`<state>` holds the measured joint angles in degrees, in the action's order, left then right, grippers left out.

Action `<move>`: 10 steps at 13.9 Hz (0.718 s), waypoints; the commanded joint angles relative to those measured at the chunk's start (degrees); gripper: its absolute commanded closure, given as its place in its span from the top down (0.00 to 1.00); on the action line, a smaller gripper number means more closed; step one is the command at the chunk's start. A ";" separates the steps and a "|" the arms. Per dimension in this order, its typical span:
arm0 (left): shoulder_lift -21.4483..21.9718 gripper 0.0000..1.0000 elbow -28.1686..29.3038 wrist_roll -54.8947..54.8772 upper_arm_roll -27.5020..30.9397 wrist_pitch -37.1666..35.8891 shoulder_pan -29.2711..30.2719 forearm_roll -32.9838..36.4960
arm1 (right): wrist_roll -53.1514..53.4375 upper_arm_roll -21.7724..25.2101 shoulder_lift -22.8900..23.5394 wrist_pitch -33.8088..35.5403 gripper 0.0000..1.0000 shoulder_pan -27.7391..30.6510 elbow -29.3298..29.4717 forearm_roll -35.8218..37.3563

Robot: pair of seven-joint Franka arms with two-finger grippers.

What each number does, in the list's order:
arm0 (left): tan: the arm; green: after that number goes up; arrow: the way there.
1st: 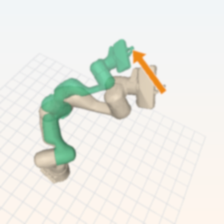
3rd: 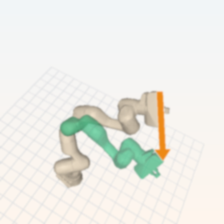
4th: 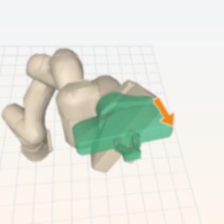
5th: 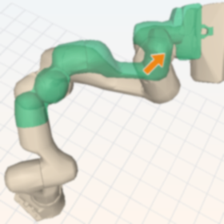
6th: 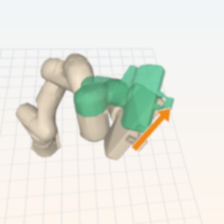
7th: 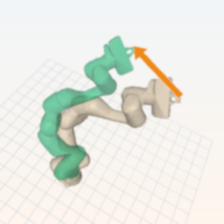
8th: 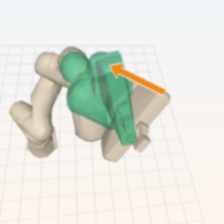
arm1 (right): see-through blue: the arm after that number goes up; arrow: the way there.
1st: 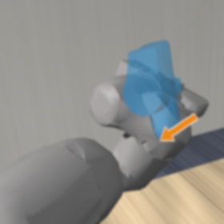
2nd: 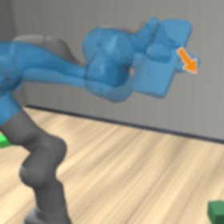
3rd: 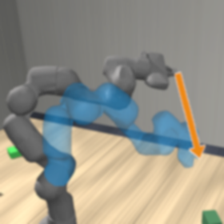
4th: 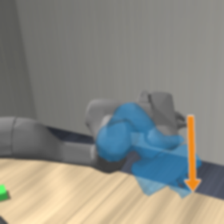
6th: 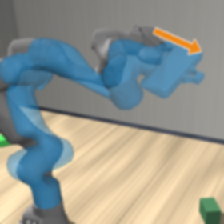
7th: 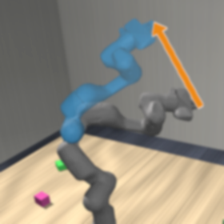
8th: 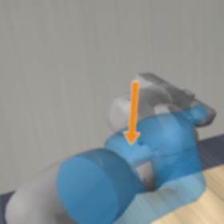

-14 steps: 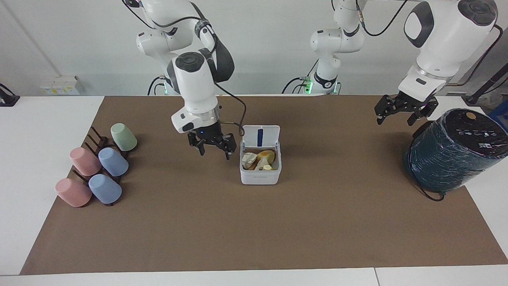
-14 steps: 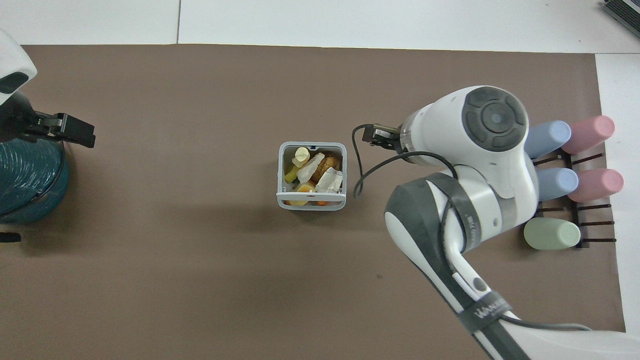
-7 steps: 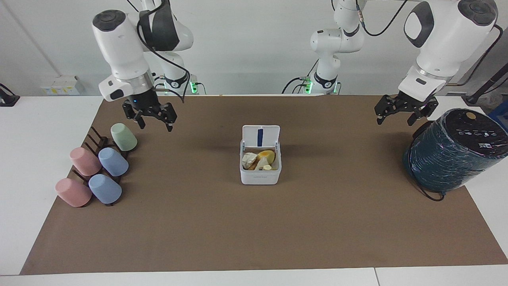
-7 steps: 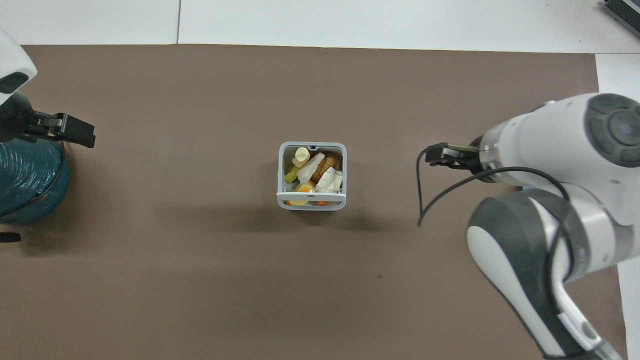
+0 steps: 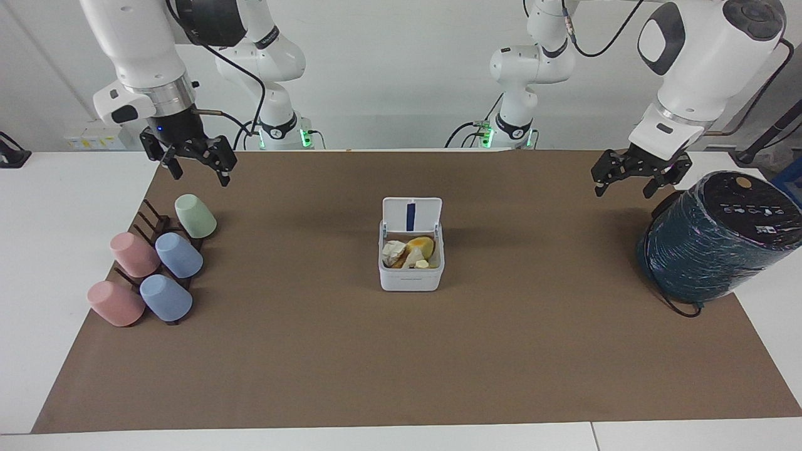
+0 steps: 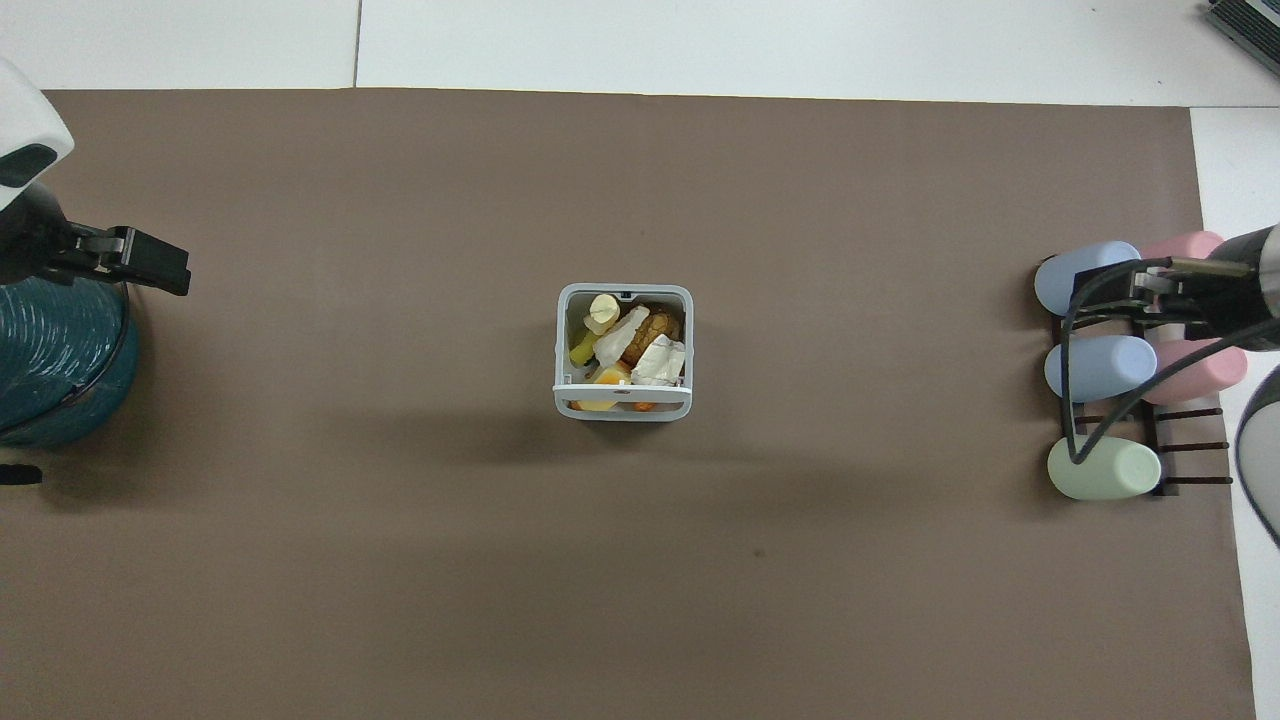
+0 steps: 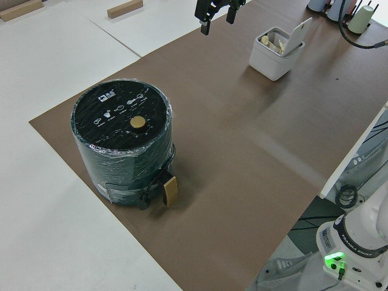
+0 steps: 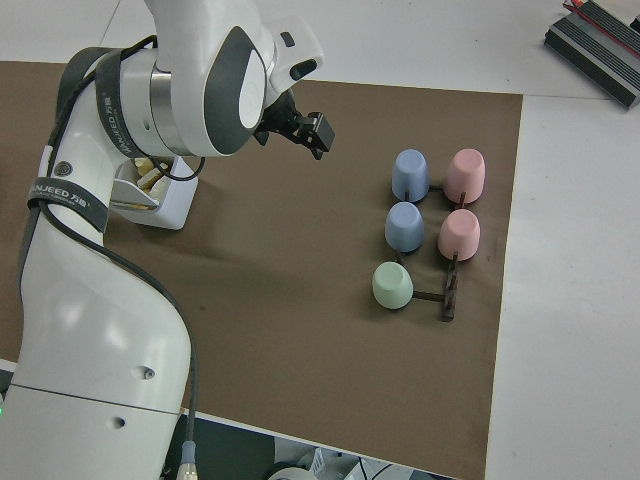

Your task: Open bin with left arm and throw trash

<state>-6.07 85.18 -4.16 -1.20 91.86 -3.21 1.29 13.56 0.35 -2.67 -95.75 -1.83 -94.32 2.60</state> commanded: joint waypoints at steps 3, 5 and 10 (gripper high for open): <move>1.94 1.00 2.36 0.29 -0.03 0.95 -0.04 1.52 | -3.09 -1.05 2.76 6.63 1.00 1.65 3.81 0.13; 1.94 1.00 2.36 0.29 -0.03 0.95 -0.04 1.52 | -3.98 -1.06 2.40 6.28 1.00 1.74 2.82 -0.22; 1.94 1.00 2.36 0.29 -0.03 0.95 -0.04 1.52 | -4.15 -1.23 2.06 7.15 1.00 0.86 2.21 -0.93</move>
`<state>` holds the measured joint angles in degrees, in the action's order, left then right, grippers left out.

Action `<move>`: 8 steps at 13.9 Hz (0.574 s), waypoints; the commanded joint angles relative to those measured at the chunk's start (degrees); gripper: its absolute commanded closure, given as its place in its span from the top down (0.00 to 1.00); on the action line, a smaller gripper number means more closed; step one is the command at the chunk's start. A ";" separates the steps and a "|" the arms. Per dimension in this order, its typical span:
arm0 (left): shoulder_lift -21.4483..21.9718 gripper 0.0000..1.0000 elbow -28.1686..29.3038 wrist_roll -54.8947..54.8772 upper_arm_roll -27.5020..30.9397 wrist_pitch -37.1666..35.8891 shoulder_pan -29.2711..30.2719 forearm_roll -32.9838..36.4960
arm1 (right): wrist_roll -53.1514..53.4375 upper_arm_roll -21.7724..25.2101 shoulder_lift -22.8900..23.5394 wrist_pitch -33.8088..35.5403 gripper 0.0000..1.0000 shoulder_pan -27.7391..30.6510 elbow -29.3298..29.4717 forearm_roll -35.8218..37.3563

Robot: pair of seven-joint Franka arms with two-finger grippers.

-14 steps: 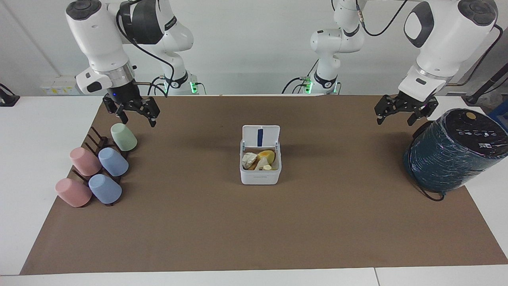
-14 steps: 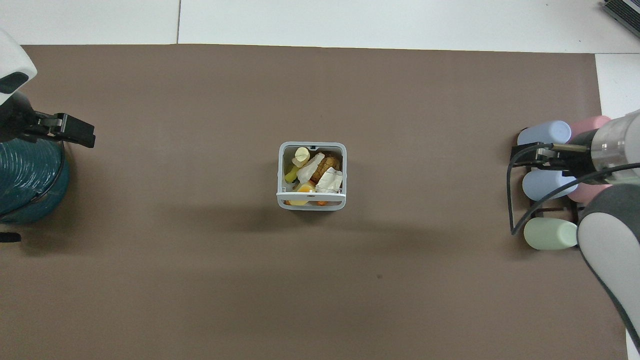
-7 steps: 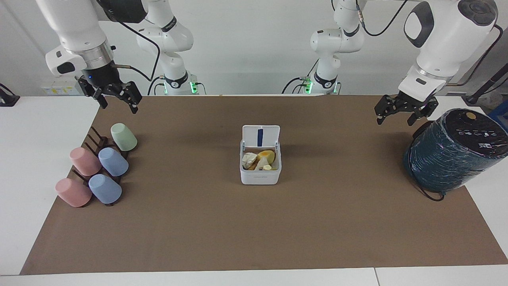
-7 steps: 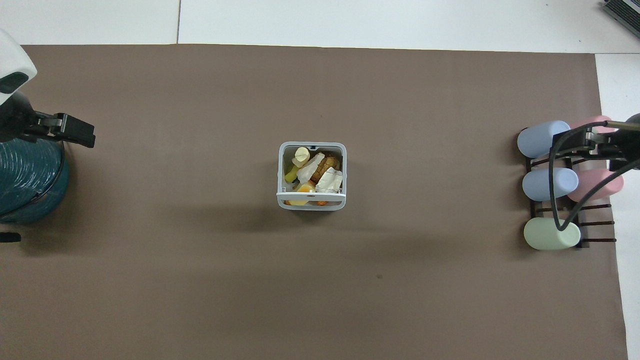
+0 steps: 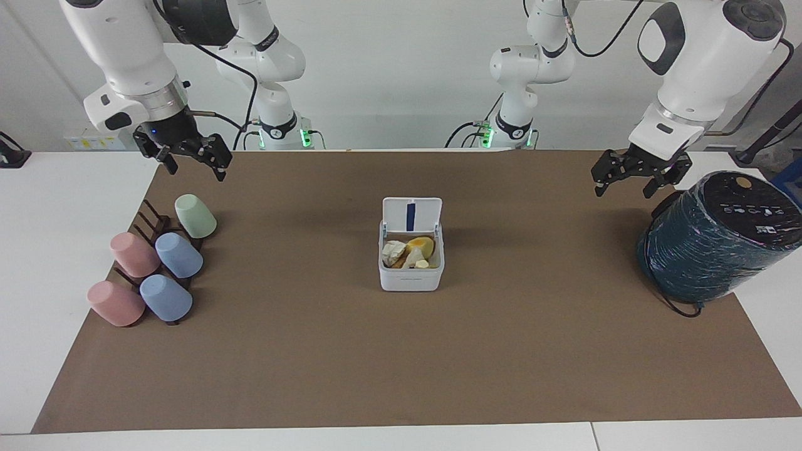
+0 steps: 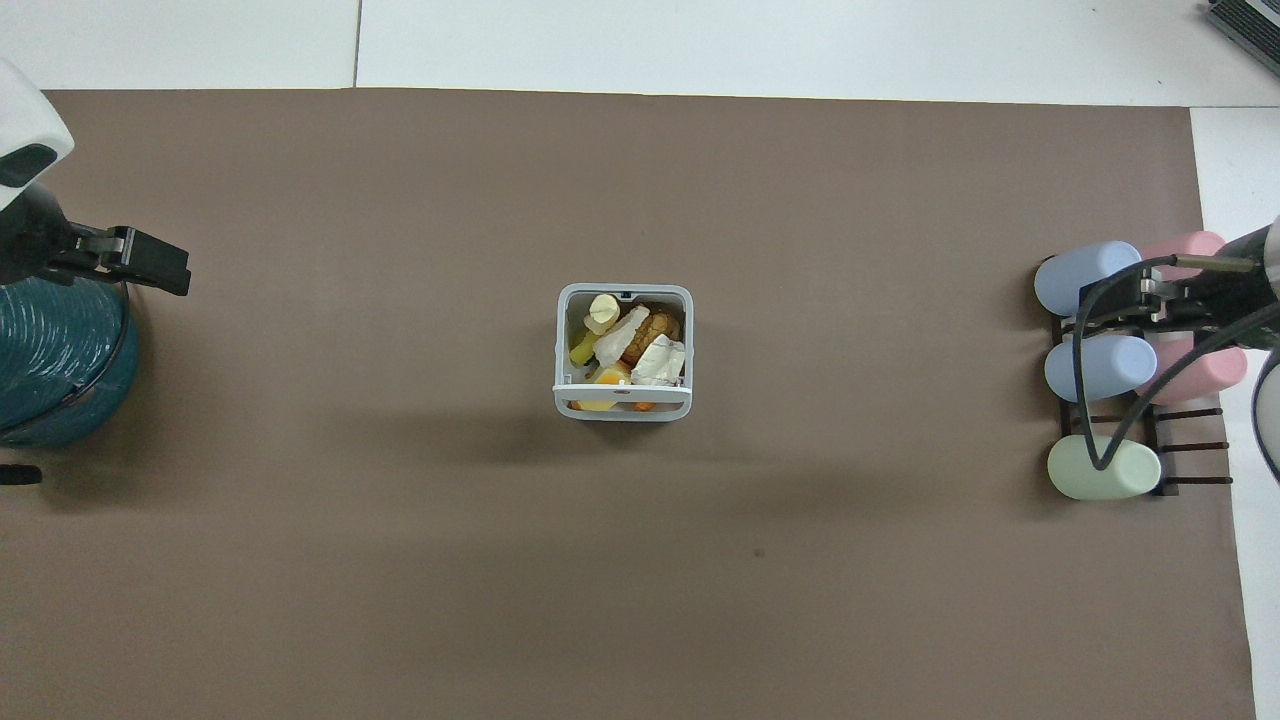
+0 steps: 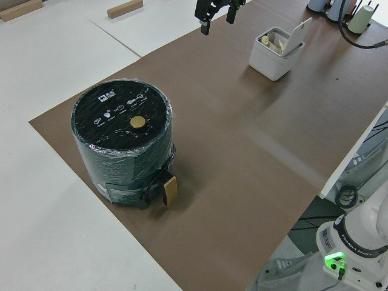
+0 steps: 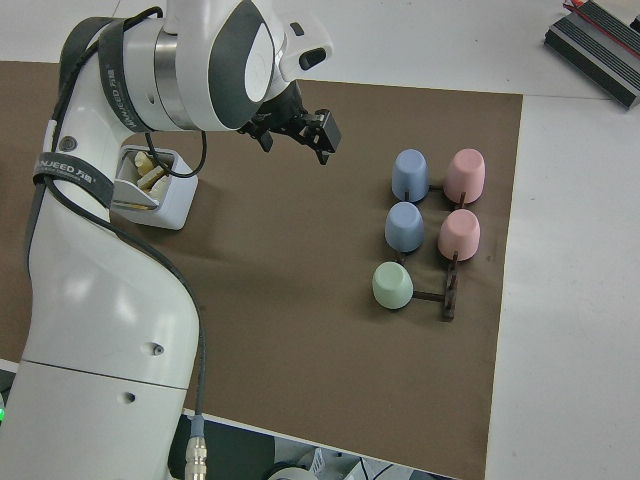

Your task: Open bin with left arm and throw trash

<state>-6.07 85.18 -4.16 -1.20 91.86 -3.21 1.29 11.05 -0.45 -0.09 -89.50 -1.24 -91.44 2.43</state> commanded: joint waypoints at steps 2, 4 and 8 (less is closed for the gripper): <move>1.94 1.00 2.36 0.29 -0.03 0.95 -0.04 1.52 | -1.73 -0.61 -0.87 1.00 1.00 0.18 -1.11 -0.84; 1.94 1.00 2.36 0.29 -0.03 0.95 -0.04 1.52 | -2.86 -0.61 -1.31 0.91 1.00 0.27 -2.07 -1.46; 1.94 1.00 2.36 0.29 -0.03 0.95 -0.04 1.52 | -4.10 -0.61 -1.66 0.21 1.00 0.10 -3.04 -1.46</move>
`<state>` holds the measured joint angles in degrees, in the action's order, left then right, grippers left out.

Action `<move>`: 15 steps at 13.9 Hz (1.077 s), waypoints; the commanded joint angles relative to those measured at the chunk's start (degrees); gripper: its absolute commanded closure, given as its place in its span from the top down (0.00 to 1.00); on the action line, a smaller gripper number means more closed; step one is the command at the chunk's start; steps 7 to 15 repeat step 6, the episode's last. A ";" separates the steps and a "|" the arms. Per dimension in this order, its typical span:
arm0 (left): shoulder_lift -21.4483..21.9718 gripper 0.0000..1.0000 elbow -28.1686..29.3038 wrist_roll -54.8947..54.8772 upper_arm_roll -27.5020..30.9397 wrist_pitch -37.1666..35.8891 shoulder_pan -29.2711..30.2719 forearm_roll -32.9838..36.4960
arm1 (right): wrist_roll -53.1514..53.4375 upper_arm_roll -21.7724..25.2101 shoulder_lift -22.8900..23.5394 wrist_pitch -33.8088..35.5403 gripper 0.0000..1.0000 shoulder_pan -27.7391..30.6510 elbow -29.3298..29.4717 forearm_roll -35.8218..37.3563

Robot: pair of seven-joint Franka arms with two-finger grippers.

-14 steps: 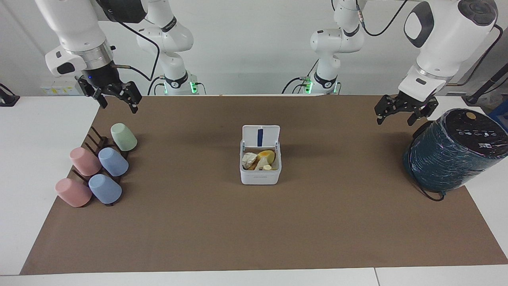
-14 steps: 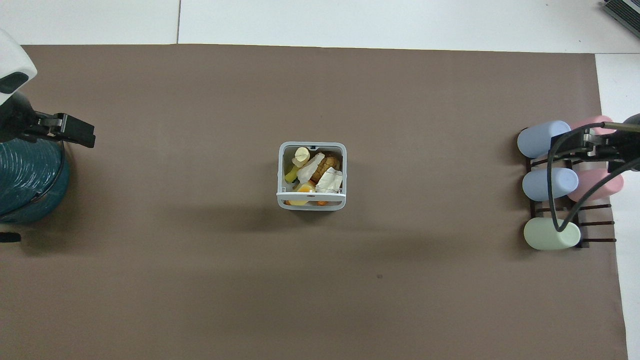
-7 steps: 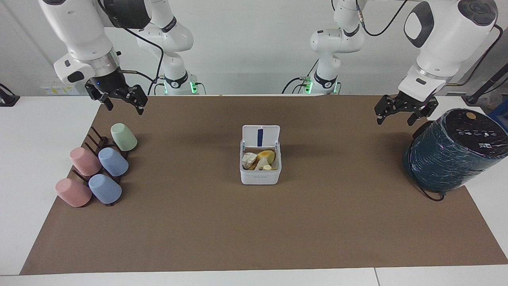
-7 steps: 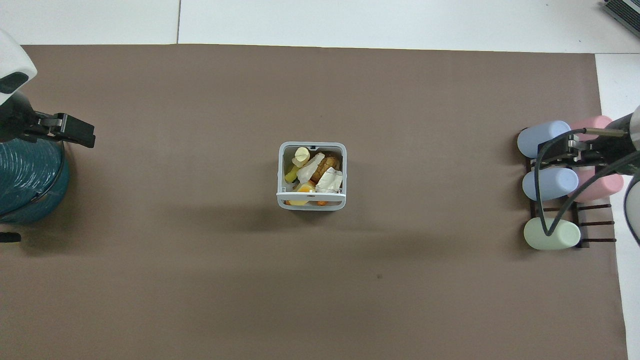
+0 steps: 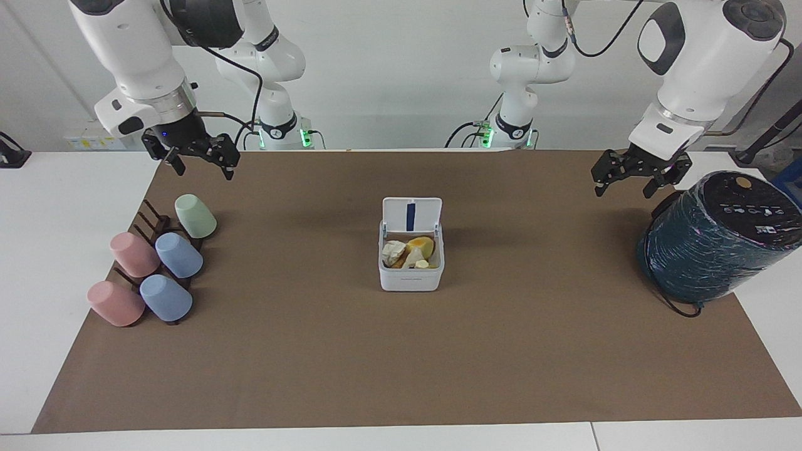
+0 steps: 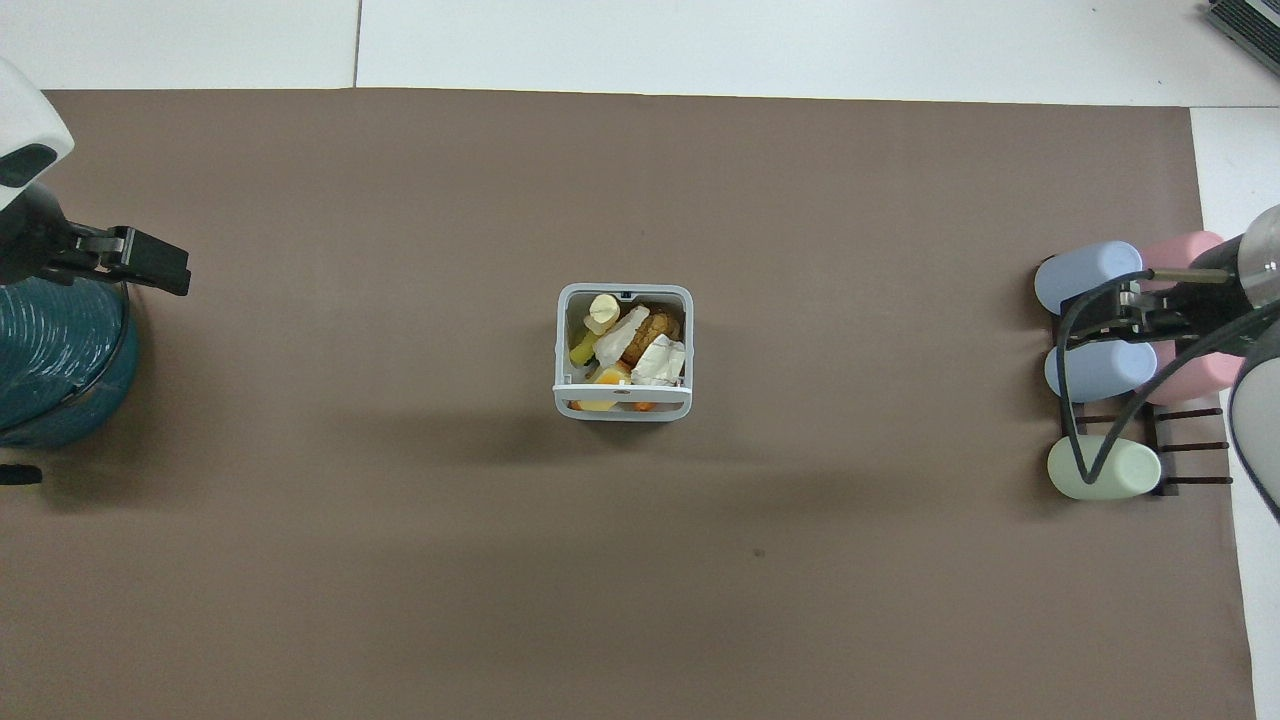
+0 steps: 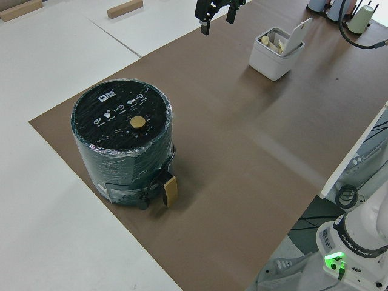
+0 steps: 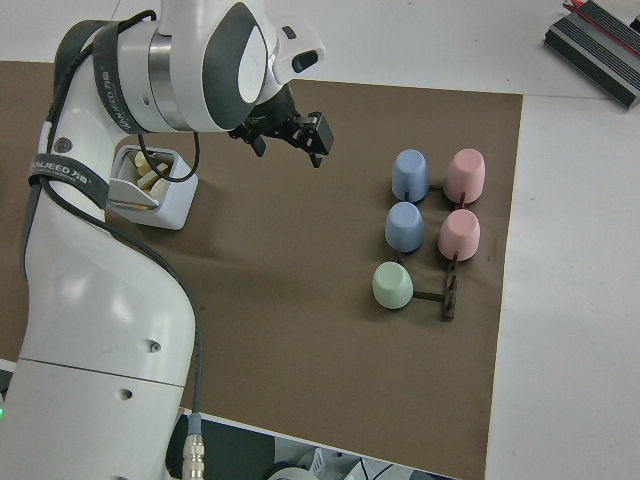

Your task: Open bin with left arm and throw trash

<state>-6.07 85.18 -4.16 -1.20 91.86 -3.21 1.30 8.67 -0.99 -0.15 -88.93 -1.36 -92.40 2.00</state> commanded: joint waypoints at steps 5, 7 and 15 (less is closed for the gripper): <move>1.94 1.00 2.36 0.29 -0.03 0.95 -0.04 1.52 | -1.72 -0.15 -1.78 -0.54 1.00 -0.23 -2.25 -1.04; 1.94 1.00 2.36 0.29 -0.03 0.95 -0.04 1.52 | -1.64 -0.07 -1.78 -0.54 1.00 -0.23 -2.17 -1.04; 1.94 1.00 2.36 0.29 -0.03 0.95 -0.04 1.52 | -1.64 -0.07 -1.78 -0.54 1.00 -0.23 -2.17 -1.04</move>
